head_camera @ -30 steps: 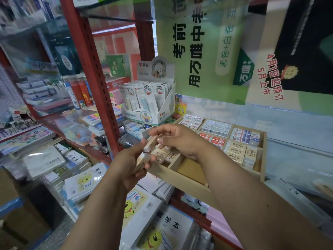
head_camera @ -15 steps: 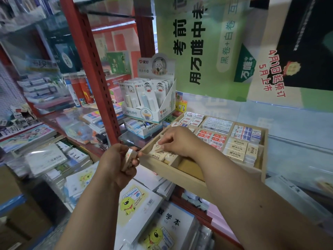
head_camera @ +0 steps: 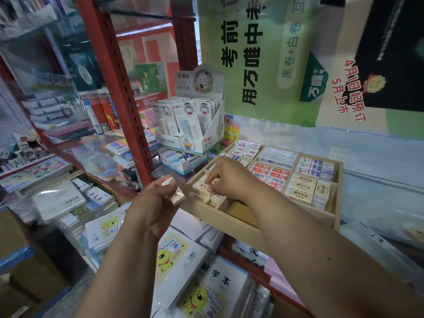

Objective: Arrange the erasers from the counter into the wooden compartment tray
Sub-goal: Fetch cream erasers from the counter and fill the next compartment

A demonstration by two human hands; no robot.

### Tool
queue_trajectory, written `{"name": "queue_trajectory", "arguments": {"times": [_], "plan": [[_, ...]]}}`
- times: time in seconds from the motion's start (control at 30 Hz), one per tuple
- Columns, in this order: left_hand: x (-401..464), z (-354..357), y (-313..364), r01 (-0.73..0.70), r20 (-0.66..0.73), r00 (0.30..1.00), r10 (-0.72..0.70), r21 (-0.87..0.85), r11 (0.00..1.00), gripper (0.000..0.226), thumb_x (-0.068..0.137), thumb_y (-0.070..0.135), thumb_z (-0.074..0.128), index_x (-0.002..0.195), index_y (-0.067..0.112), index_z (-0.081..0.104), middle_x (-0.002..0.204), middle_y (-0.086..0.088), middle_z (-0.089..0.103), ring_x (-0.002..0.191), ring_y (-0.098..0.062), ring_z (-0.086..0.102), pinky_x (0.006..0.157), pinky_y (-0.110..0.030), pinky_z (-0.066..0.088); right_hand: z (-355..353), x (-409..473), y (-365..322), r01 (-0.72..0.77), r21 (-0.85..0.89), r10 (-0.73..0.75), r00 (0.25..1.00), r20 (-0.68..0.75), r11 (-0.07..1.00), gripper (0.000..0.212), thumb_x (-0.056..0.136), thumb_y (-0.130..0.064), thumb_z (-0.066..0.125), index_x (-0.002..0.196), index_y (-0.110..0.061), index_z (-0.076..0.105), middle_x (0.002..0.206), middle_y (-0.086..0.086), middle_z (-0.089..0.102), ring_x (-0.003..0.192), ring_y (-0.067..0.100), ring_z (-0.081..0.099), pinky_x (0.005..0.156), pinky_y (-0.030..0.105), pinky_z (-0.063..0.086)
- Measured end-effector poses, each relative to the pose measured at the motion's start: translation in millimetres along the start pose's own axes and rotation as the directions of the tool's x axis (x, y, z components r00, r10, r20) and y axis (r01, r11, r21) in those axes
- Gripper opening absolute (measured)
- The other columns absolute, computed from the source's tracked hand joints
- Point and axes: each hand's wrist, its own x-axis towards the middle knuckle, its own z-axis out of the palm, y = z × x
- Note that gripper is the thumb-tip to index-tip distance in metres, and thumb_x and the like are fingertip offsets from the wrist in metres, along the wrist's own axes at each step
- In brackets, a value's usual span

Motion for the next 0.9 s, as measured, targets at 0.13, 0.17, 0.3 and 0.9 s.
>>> {"name": "queue_trajectory", "arguments": {"times": [0.13,0.17,0.3,0.9], "plan": [[8,-1,-6,-0.094,-0.046,0.994,0.103,0.174,0.98,0.011,0.091,0.011,0.061,0.081,0.013,0.063,0.059,-0.001,0.059,0.054,-0.013,0.045,0.049,-0.025,0.035,-8,-6,-9,0.068,0.371,-0.043,0.996,-0.077,0.926,0.024,0.075,-0.017,0.079,0.099,-0.019,0.074,0.082,-0.012,0.049,0.069,-0.002,0.047,0.064,0.015,0.037],[10,0,-7,-0.114,-0.06,0.99,0.126,0.17,0.979,0.011,0.091,0.011,0.062,0.081,0.012,0.061,0.057,0.0,0.057,0.05,-0.011,0.045,0.046,-0.024,0.036,-9,-8,-11,0.076,0.437,-0.054,0.997,-0.062,0.896,0.026,0.073,-0.016,0.08,0.098,-0.018,0.073,0.08,-0.012,0.052,0.065,-0.003,0.047,0.061,0.012,0.038],[11,8,-8,-0.128,-0.044,0.991,0.129,0.025,0.991,0.011,0.094,0.006,0.058,0.084,0.005,0.054,0.056,-0.007,0.058,0.043,-0.008,0.052,0.039,-0.016,0.043,-6,-12,-16,0.101,0.505,-0.111,0.994,-0.01,0.857,0.03,0.068,-0.009,0.083,0.092,-0.017,0.067,0.079,-0.008,0.063,0.061,-0.005,0.053,0.061,0.013,0.044],[21,-6,-19,-0.051,-0.159,0.985,0.063,0.081,0.995,0.005,0.094,0.015,0.05,0.099,0.017,0.049,0.053,0.005,0.043,0.047,-0.009,0.039,0.047,-0.024,0.034,4,-5,0,-0.062,0.322,0.024,0.992,0.122,0.945,0.013,0.076,-0.017,0.078,0.072,-0.023,0.067,0.08,-0.003,0.068,0.074,0.01,0.062,0.073,0.032,0.055]]}}
